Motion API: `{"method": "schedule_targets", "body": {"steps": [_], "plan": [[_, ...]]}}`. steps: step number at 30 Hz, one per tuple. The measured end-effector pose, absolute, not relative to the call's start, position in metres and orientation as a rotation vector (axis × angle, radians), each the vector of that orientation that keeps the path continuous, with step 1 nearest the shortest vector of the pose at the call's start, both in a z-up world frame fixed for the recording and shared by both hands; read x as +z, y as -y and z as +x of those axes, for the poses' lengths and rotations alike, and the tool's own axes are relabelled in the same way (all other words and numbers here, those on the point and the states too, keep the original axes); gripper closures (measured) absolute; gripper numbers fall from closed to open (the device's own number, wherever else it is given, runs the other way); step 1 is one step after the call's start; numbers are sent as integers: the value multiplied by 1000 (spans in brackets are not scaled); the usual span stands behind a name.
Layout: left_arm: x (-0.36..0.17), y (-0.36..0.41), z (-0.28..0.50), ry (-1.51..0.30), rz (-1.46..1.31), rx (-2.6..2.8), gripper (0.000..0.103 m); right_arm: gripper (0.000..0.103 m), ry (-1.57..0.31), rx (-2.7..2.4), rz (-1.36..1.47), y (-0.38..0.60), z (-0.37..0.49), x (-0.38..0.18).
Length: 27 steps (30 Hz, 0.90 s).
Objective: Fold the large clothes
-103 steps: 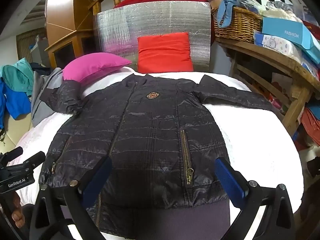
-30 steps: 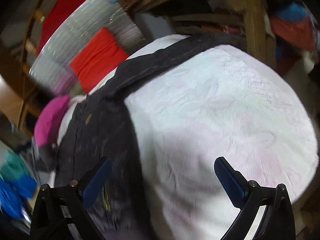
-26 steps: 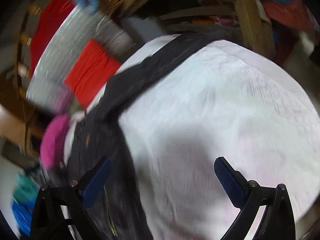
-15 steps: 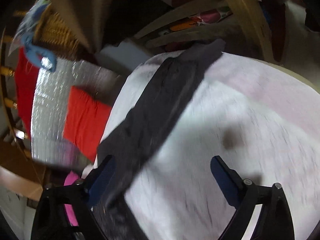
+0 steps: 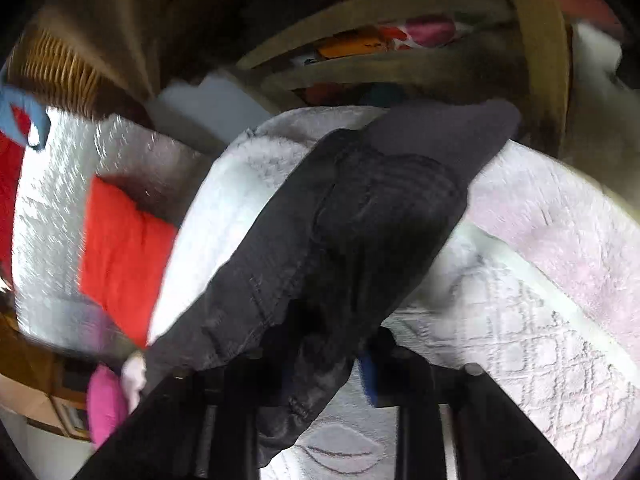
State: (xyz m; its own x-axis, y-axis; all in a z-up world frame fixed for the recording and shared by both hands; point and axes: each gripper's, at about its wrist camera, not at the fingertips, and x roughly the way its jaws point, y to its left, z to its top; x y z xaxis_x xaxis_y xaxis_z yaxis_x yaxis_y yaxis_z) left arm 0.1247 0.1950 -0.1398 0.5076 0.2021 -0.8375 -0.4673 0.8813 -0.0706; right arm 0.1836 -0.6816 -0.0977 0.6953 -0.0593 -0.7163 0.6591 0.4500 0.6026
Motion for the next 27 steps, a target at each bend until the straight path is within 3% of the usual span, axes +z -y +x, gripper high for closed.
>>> {"method": "schedule_targets", "body": {"steps": [7,10,14,15,17,18,19,23,27], "plan": [[-140,-195,125,-952,-306,411,0,90,-567,-322,639,580,229,36],[-140,-195,124,-951,-305,411,0,90,-505,-164,473,487,253,92],[-139,-195,123,-948,-305,407,0,90,-504,51,321,354,263,107],[-139,-195,123,-947,-306,406,0,85,-529,93,293,327,266,99],[-139,-196,122,-947,-306,402,0,48,-638,169,246,272,277,64],[-139,-196,122,-947,-305,399,0,12,-681,183,236,254,279,46],[-139,-197,122,-947,-305,397,0,8,-727,195,227,236,278,22],[-139,-196,122,-947,-303,395,0,9,-876,183,311,220,254,-48],[-139,-196,122,-947,-302,398,0,9,-864,169,402,254,222,-68]]}}
